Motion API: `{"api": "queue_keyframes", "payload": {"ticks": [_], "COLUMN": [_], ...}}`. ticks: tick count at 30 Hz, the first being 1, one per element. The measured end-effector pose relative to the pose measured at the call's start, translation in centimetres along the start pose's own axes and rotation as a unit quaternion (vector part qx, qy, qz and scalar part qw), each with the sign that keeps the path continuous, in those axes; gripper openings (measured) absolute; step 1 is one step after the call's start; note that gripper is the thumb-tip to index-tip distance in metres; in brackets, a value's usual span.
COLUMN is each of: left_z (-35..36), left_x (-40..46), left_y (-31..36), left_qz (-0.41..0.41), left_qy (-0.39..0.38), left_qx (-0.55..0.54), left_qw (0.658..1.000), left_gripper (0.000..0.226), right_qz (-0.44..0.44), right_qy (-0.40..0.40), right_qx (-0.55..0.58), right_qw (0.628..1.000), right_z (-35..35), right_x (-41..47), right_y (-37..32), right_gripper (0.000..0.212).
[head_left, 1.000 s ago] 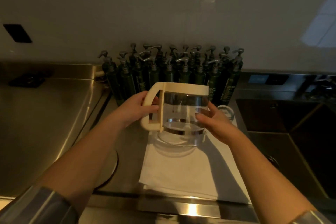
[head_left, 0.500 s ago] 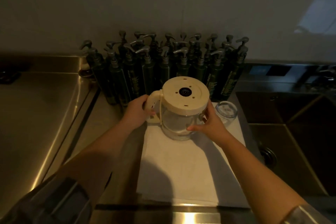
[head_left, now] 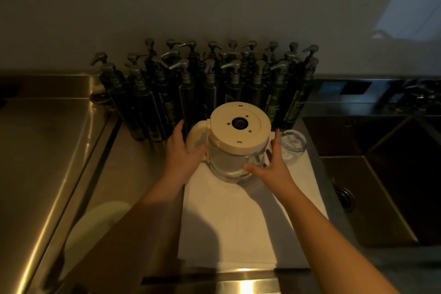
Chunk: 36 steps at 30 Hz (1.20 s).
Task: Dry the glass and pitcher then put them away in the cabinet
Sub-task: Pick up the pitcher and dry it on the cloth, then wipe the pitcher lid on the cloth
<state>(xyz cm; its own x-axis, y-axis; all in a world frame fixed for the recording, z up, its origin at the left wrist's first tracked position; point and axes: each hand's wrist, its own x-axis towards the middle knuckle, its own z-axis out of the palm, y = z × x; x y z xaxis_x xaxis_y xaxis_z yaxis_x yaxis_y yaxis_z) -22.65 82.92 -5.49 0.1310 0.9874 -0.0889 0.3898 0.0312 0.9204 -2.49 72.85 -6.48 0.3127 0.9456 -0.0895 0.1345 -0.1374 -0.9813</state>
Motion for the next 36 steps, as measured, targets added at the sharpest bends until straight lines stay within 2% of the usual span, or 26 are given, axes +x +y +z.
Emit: {"api": "queue_keyframes", "payload": {"ticks": [2, 5, 9, 16, 19, 23, 26, 29, 32, 36], "left_z": [0.4, 1.1, 1.4, 1.6, 1.6, 1.0, 0.2, -0.8, -2.6, -6.3], "left_x": [-0.6, -0.9, -1.0, -1.1, -1.1, -1.6, -2.8, -4.7, -6.1, -8.6], "left_y": [0.2, 0.6, 0.3, 0.7, 0.5, 0.3, -0.1, -1.1, -2.3, -4.2], "left_qz": [0.02, 0.034, 0.05, 0.052, 0.052, 0.06, 0.051, 0.058, 0.059, 0.034], "left_qy": [-0.004, -0.03, -0.031, -0.019, -0.017, -0.053, -0.043, -0.012, 0.014, 0.063], "left_qx": [-0.025, -0.043, -0.029, 0.013, 0.022, 0.041, 0.063, 0.106, 0.142, 0.172], "left_qw": [0.999, 0.998, 0.998, 0.998, 0.998, 0.996, 0.996, 0.993, 0.988, 0.983], "left_gripper": [0.084, 0.091, 0.094, 0.099, 0.101, 0.104, 0.105, 0.107, 0.106, 0.102], "right_qz": [-0.005, -0.023, -0.035, -0.03, -0.028, -0.021, -0.068, -0.144, -0.202, -0.21], "right_qy": [0.028, 0.057, 0.093, 0.095, 0.09, 0.094, 0.149, 0.191, 0.164, 0.09], "right_qx": [0.01, 0.003, 0.014, 0.006, 0.004, -0.006, -0.068, -0.152, -0.196, -0.203], "right_qw": [1.0, 0.998, 0.995, 0.995, 0.996, 0.995, 0.984, 0.959, 0.945, 0.952], "right_z": [0.5, 1.4, 1.8, 1.9, 1.9, 2.1, 2.6, 3.9, 6.3, 10.7], "right_x": [0.0, 0.0, 0.4, 0.5, 0.2, -0.6, -1.9, -3.4, -4.4, -4.9], "right_y": [-0.3, -0.8, -1.1, -1.5, -1.8, -2.7, -3.4, -4.0, -4.4, -3.5], "right_gripper": [0.126, 0.123, 0.112, 0.117, 0.11, 0.103, 0.097, 0.073, 0.056, 0.046]}}
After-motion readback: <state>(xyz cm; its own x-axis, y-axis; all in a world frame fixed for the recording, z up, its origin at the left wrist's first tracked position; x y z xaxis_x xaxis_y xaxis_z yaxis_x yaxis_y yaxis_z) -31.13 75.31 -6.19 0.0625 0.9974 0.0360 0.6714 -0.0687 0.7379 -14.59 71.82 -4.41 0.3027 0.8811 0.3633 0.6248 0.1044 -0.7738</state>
